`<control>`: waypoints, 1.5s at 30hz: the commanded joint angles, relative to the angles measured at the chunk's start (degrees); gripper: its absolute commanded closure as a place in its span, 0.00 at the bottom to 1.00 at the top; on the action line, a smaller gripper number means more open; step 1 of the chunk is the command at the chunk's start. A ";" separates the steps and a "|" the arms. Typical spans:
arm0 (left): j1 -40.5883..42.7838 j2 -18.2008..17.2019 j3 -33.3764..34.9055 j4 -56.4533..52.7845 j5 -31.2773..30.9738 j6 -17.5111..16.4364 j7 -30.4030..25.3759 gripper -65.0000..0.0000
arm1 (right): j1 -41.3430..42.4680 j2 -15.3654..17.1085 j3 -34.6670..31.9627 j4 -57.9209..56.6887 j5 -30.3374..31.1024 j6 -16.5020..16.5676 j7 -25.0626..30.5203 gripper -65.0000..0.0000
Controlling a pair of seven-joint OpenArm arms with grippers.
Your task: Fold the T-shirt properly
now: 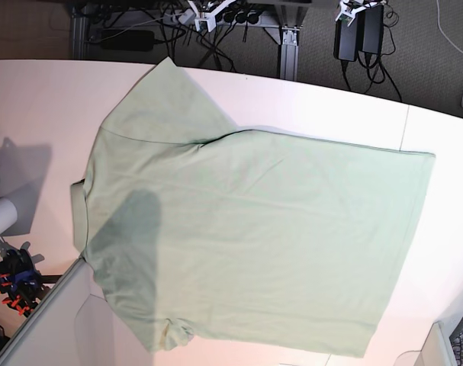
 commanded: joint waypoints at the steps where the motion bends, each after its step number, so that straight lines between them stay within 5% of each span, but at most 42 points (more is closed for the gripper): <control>1: 0.66 -0.24 0.00 0.76 -0.46 0.20 -0.37 0.95 | -0.74 0.31 -0.09 0.87 0.07 0.63 0.46 1.00; 6: 4.07 -3.50 0.00 6.45 -2.49 -2.97 -0.35 0.95 | -5.01 0.70 -0.24 5.22 0.24 1.42 0.42 1.00; 12: 12.46 -8.66 -3.74 20.85 -8.79 -8.76 -0.31 0.95 | -14.05 4.57 -5.44 14.45 8.83 1.73 -0.94 1.00; 21: 25.97 -11.19 -20.68 41.22 -22.40 -31.81 4.04 0.95 | -30.82 11.82 -8.17 37.18 26.56 1.70 -7.30 1.00; 26: 31.08 -12.17 -25.05 51.54 -28.92 -31.81 8.15 0.95 | -39.32 15.34 -5.60 55.58 35.60 1.73 -14.53 1.00; 32: 36.59 -14.53 -28.50 65.57 -31.15 -31.81 9.01 0.94 | -44.41 15.52 4.85 75.41 47.52 1.73 -20.68 1.00; 35: 38.32 -15.13 -31.58 73.50 -31.87 -31.81 13.00 0.91 | -43.32 15.52 10.67 80.74 50.75 1.70 -22.95 0.81; 39: 38.66 -16.61 -36.06 81.92 -37.92 -31.81 21.33 0.74 | -39.63 15.41 15.82 82.14 53.22 1.57 -23.02 0.52; 45: 38.64 -21.09 -40.41 86.60 -39.28 -31.81 23.23 0.51 | -30.86 13.88 16.79 79.38 52.76 -2.86 -25.62 0.46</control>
